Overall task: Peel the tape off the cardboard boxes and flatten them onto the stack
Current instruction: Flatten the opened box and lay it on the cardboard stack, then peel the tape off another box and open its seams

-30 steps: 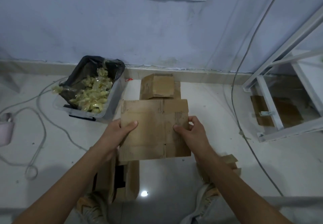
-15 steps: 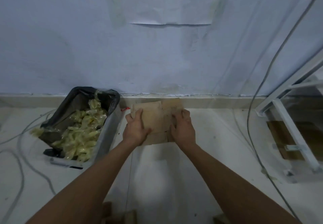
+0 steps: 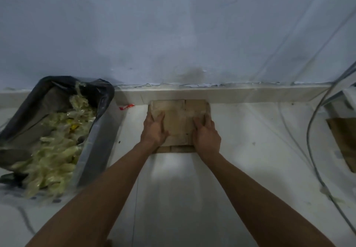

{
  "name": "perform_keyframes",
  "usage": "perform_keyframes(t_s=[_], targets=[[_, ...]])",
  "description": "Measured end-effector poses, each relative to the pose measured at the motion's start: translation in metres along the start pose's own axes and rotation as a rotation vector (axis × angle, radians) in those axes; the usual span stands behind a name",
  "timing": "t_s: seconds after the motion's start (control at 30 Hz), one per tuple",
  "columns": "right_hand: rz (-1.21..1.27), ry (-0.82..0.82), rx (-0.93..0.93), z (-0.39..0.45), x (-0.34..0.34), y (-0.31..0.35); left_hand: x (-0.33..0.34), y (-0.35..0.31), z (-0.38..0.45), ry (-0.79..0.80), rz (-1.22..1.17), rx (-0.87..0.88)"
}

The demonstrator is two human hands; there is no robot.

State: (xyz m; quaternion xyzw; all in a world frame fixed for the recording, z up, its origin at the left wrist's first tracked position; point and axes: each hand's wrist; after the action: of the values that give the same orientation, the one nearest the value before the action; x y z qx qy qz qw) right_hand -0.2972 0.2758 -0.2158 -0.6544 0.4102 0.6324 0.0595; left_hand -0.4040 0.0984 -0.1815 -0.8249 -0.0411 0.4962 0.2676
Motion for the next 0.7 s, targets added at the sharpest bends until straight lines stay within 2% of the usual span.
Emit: perform_keyframes(t_s=[0.1, 0.17, 0.27, 0.33, 0.4, 0.53, 0.63, 0.7], targets=[[-0.170, -0.133, -0.220, -0.006, -0.007, -0.001, -0.010, 0.010, 0.002, 0.024, 0.120, -0.010], [-0.207, -0.123, -0.252, -0.003, -0.023, 0.003, -0.022, 0.003, 0.003, 0.053, 0.212, -0.010], [-0.293, 0.053, -0.219, 0.011, -0.050, 0.012, -0.035, -0.025, 0.001, 0.081, 0.245, -0.047], [-0.265, 0.156, -0.164, 0.015, -0.070, 0.026, -0.039, -0.039, -0.008, 0.009, 0.267, -0.033], [-0.274, 0.109, -0.123, 0.009, -0.082, 0.040, -0.046, -0.041, -0.025, -0.049, 0.235, -0.009], [-0.255, 0.040, -0.074, -0.047, -0.104, 0.060, -0.062, -0.033, -0.080, -0.028, 0.193, 0.114], [-0.153, 0.173, -0.107, -0.121, -0.113, 0.063, -0.068, -0.015, -0.148, -0.009, 0.187, 0.147], [-0.102, 0.404, -0.074, -0.173, -0.106, 0.065, -0.070, 0.004, -0.195, 0.005, 0.183, 0.123]])
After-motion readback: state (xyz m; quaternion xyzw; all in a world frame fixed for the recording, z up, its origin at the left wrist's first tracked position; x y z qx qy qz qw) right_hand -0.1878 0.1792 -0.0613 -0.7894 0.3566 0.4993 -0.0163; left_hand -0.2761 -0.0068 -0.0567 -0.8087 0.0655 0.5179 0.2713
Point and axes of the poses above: each hand's wrist, its own z-axis towards the middle knuckle, its own x-axis out of the palm, y = z × x, and after that the axes turned 2 degrees about x, right-handed
